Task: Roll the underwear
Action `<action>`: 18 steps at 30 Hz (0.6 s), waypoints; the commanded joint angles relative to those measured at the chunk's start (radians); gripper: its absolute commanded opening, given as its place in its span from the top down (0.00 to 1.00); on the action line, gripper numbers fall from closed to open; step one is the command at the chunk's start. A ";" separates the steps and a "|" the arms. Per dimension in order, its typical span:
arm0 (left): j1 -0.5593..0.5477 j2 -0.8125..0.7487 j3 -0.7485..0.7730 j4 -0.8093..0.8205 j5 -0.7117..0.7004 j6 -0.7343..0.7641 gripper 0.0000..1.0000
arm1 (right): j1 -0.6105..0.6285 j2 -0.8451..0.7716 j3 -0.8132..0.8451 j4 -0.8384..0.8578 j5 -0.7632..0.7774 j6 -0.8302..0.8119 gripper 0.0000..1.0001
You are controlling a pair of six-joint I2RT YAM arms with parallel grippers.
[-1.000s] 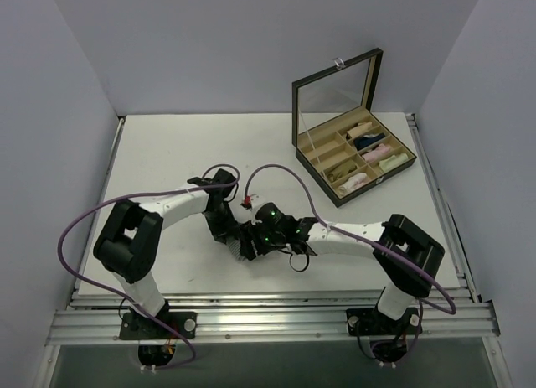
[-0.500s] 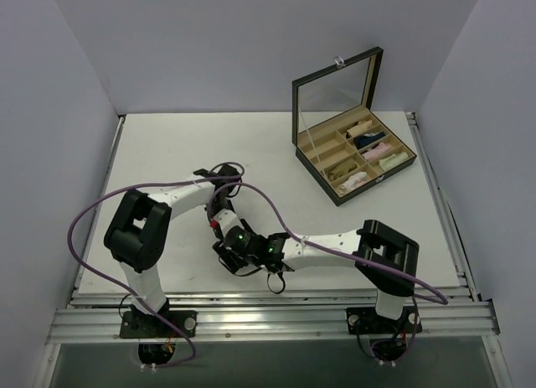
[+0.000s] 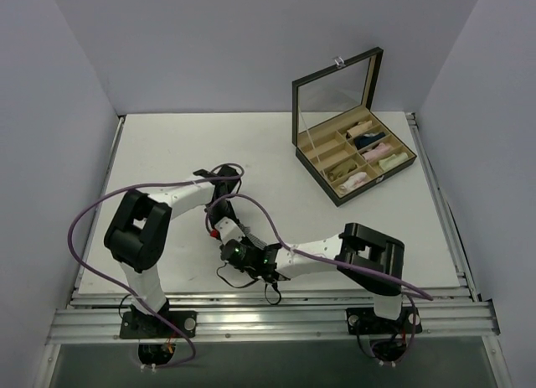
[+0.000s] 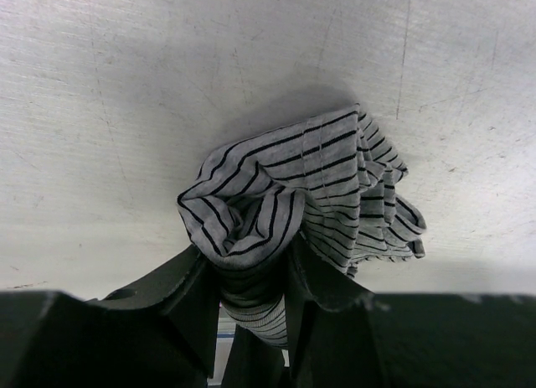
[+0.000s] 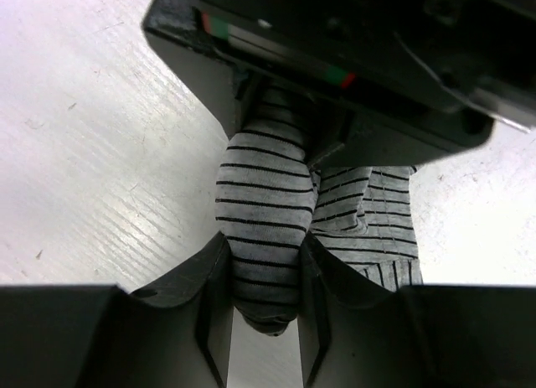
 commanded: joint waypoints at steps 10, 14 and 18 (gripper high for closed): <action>0.123 -0.169 -0.094 -0.039 -0.011 0.017 0.47 | -0.149 -0.064 -0.346 0.328 -0.388 0.321 1.00; 0.140 -0.282 -0.148 0.009 -0.030 0.007 0.42 | -0.187 -0.027 -0.429 0.430 -0.523 0.389 1.00; 0.138 -0.347 -0.177 0.029 -0.049 -0.006 0.40 | -0.211 0.026 -0.448 0.487 -0.559 0.421 1.00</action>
